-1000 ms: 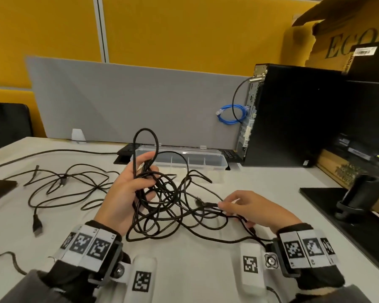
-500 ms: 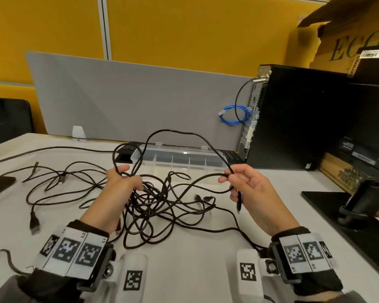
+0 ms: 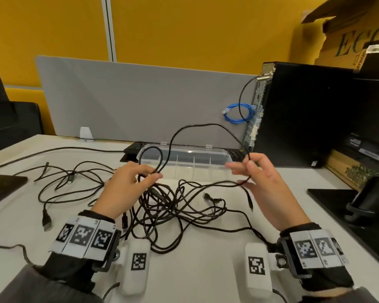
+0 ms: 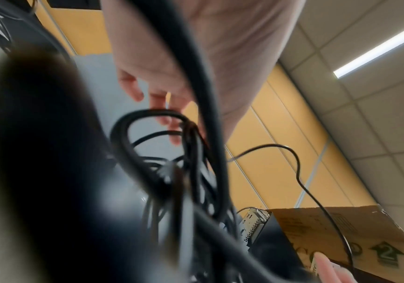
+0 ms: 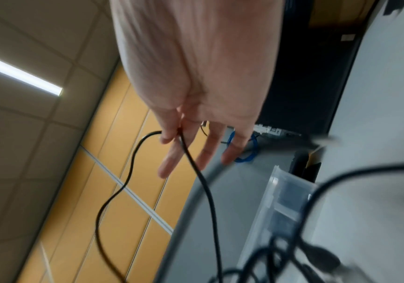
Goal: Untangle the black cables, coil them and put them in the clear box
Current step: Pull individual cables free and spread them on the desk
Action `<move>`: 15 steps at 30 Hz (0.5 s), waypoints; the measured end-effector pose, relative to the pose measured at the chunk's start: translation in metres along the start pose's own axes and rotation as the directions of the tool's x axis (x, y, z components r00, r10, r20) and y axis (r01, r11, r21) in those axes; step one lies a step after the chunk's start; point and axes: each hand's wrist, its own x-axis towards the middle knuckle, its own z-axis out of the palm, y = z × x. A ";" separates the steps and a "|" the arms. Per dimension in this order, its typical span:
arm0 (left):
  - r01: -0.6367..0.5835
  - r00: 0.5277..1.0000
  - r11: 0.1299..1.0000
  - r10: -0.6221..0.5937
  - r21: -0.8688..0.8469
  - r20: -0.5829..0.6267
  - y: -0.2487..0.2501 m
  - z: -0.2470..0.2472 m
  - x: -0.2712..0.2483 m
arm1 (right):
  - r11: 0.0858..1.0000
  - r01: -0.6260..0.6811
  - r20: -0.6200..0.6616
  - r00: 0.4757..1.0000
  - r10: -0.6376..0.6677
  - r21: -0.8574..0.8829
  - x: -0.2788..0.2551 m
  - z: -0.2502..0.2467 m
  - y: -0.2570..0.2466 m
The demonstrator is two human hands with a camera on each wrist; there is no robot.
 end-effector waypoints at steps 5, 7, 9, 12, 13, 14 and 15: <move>0.029 0.992 0.999 -0.033 -0.038 -0.123 -0.005 -0.004 0.002 | 0.993 0.054 -0.358 0.934 -0.012 0.109 0.003 -0.024 0.003; 0.015 0.993 0.978 -0.039 -0.206 -0.110 -0.003 -0.004 0.002 | 0.996 0.043 -0.516 0.857 0.003 0.076 0.003 -0.033 0.006; 0.043 0.988 0.912 -0.100 -0.409 -0.121 -0.001 -0.005 0.001 | 0.998 0.022 -0.698 0.716 0.030 0.066 0.004 -0.048 0.010; 0.064 0.967 0.858 -0.180 -0.510 -0.182 -0.003 -0.006 0.001 | 1.000 0.016 -0.845 0.534 0.003 0.014 0.000 -0.072 0.015; 0.056 0.964 0.847 -0.184 -0.528 -0.193 -0.004 -0.005 0.002 | 0.999 0.036 -0.865 0.501 -0.019 -0.002 -0.001 -0.076 0.016; 0.045 0.962 0.832 -0.186 -0.553 -0.201 -0.004 -0.004 0.002 | 0.998 0.056 -0.881 0.472 -0.034 -0.009 -0.002 -0.079 0.016; 0.042 0.958 0.809 -0.198 -0.586 -0.205 -0.004 -0.004 0.003 | 0.997 0.076 -0.893 0.447 -0.050 -0.017 -0.002 -0.080 0.015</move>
